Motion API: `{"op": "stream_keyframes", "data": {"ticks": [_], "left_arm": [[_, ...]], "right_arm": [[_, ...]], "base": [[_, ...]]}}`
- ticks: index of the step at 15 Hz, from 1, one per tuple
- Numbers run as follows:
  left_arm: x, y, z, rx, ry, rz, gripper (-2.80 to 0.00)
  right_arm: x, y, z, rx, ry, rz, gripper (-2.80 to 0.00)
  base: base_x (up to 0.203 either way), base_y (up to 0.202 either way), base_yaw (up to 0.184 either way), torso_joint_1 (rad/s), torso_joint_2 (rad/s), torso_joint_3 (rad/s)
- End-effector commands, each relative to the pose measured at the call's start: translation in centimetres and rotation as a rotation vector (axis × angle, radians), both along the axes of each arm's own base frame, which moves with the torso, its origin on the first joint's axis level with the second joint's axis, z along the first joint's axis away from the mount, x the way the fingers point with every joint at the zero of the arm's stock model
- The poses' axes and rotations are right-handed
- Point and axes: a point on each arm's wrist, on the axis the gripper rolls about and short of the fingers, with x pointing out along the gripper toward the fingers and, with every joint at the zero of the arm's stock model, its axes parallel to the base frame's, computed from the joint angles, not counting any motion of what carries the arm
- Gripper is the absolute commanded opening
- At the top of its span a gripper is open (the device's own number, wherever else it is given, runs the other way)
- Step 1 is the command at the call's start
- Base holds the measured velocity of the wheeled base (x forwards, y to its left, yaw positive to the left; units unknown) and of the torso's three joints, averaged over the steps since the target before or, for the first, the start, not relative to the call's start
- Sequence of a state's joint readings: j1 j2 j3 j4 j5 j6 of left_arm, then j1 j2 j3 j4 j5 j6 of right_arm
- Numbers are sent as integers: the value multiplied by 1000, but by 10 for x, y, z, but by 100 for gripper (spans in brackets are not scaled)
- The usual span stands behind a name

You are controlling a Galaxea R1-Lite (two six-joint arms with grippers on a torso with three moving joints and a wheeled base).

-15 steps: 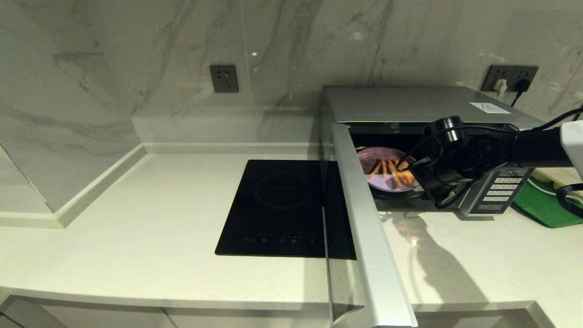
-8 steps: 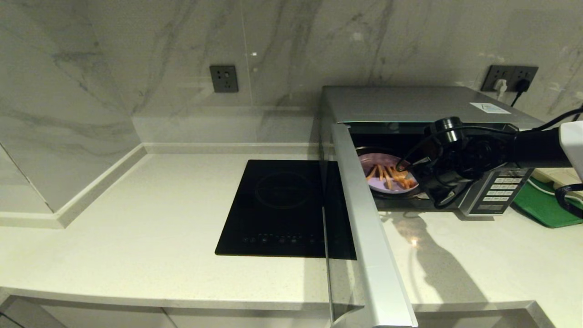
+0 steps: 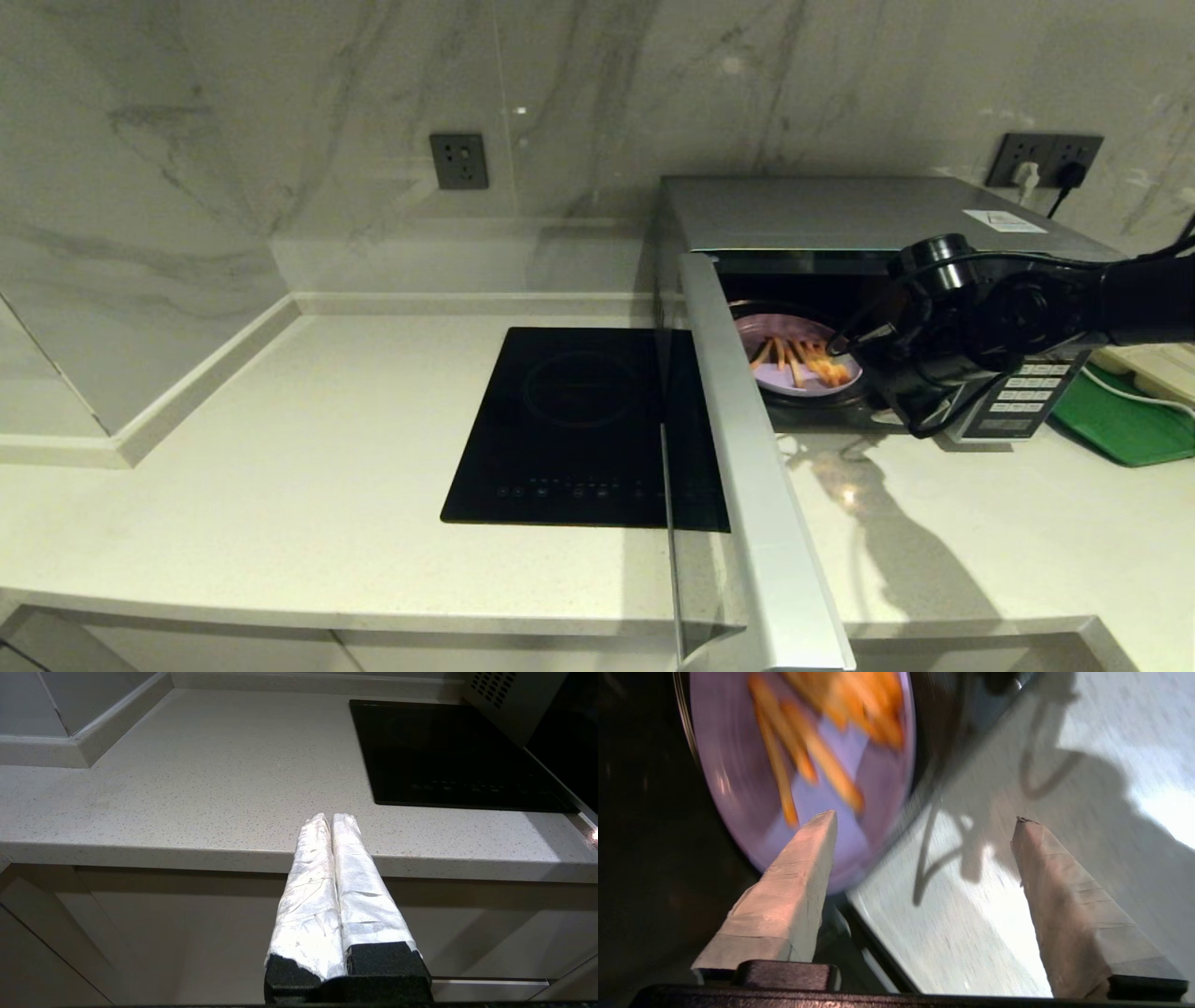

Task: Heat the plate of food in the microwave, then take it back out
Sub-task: Close the microwave oven

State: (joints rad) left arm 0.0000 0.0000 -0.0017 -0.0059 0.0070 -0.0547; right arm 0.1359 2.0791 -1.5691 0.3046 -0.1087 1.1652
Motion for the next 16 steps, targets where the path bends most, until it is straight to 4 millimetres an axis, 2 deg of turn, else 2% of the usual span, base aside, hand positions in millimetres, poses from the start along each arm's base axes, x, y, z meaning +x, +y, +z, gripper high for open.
{"op": "stream_keyframes", "data": {"ticks": [1,4,5,10,12,16], "left_arm": [[0,0,0,-1,-1,2,-280],[0,0,0,-1,-2,1,-280],[0,0,0,-1,-2,1,-280],[0,0,0,-1,-2,1,-280],[0,0,0,-1,-2,1,-280],[0,0,0,-1,-2,1,-280]], "right_arm": [[-38,3,25,6,-26,25,0],[-88,2,43,-1,-38,75,0],[-103,0,49,-11,-51,94,-280],[-178,-12,80,-72,-150,171,-280],[-205,-16,92,-139,-94,247,-280],[-234,-6,158,-216,-122,395,-280]], "base": [[0,0,0,0,0,0],[0,0,0,0,0,0],[0,0,0,0,0,0],[0,0,0,0,0,0],[0,0,0,0,0,0],[0,0,0,0,0,0]]}}
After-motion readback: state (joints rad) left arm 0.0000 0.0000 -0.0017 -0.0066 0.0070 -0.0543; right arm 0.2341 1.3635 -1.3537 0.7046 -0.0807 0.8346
